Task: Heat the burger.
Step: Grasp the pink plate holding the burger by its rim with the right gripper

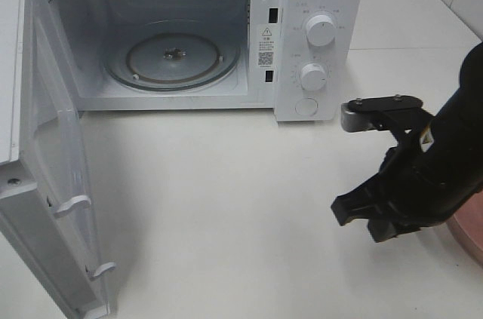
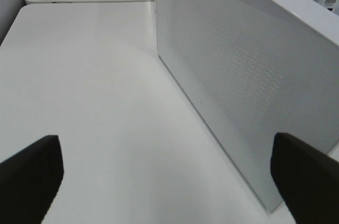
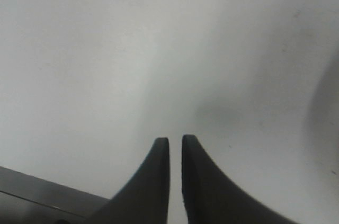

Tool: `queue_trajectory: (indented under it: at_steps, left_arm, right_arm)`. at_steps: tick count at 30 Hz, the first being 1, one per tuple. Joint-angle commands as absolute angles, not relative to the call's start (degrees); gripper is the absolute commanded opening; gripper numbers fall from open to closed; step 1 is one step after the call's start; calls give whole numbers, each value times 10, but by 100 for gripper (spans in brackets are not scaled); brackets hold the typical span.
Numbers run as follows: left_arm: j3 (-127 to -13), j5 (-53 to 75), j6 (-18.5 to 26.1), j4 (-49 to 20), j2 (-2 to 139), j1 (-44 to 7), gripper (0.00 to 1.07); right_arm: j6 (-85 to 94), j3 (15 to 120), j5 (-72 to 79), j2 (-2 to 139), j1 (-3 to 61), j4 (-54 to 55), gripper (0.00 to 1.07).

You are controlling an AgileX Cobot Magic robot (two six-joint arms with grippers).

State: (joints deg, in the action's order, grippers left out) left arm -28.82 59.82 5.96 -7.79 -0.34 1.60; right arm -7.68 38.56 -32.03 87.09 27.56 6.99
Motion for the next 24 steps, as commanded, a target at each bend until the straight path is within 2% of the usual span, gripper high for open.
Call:
queue_trajectory:
  at_steps: [1,5,7,8,10,11,13,14,16,24]
  left_arm:
    - [-286,594,56,-81,-14,17,100]
    - [-286,594,56,-81,-14,17,100]
    - [-286,594,56,-81,-14,17,100]
    - [-286,594,56,-81,-14,17,100]
    - [-286,594,56,-81,-14,17,100]
    - [-286,594,56,-81,-14,17,100]
    - [-286,594,56,-81,-14,17,100]
    - [-286,594,56,-81,-14,17,100]
    - [-286,594,56,-81,-14,17,100]
    - [-286,594,56,-81,-14,17,100]
  right_arm:
    - [-70,386,-381,827,239,13,16]
    - [-69,386,-396,799,213,-21,21]
    - [-66,386,-406,779,184,-48,33]
    - [-66,386,-406,779,184,-48,33]
    - [-66,386,-413,772,156,-73,53]
    - [-66,386,-413,772,156,-73,53]
    - [-66,386,-407,775,136,-90,85]
    - [-66,386,-407,775,136,-90,85]
    - [-66,386,-390,781,132,-93,97]
    - [-69,386,-355,825,132,-104,95]
